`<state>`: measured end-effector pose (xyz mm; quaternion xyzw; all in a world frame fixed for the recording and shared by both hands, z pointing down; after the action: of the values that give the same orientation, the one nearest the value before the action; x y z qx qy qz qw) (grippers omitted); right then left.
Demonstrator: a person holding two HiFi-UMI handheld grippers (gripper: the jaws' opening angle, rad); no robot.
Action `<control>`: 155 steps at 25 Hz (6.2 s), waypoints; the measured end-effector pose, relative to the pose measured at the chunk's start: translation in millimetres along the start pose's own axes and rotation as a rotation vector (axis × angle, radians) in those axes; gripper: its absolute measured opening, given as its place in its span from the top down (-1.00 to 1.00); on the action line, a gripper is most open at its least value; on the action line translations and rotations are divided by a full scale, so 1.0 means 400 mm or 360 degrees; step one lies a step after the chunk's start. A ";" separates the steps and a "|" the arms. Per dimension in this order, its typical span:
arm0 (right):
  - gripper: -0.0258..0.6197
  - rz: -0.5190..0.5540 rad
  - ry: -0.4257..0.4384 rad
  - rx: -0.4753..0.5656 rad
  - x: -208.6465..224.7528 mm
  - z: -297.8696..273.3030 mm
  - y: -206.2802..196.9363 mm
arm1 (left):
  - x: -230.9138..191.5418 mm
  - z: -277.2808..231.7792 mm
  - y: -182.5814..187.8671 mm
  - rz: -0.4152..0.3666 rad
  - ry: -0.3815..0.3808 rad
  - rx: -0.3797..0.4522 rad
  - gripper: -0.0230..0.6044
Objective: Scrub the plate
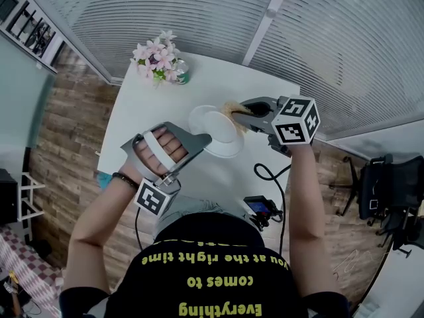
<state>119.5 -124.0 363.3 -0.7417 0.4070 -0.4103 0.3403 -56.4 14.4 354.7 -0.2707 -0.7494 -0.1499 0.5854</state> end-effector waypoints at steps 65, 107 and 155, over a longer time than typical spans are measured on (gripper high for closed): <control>0.76 -0.0147 0.0054 0.0030 0.001 0.034 -0.064 | 0.002 0.012 -0.026 0.0002 -0.0018 -0.0058 0.90; 0.76 0.0107 0.0192 0.0004 -0.126 0.008 0.020 | 0.008 0.001 -0.048 0.0020 -0.0041 -0.0090 0.90; 0.76 0.0233 0.0184 0.0018 -0.237 0.006 0.037 | 0.012 0.001 -0.061 0.0066 -0.0026 -0.0081 0.90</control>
<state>85.4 -46.1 318.4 -0.6831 0.4767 -0.4289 0.3495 -71.9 -4.1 361.3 -0.3021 -0.7444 -0.1546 0.5751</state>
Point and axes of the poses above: the fingertips, and each gripper's own axes: z backward along the fingers, x to its right, y out of its top, the point moved 9 cm from there along z, backward along the fingers, and after that the axes turned 6 degrees about x, right-handed, at the moved point
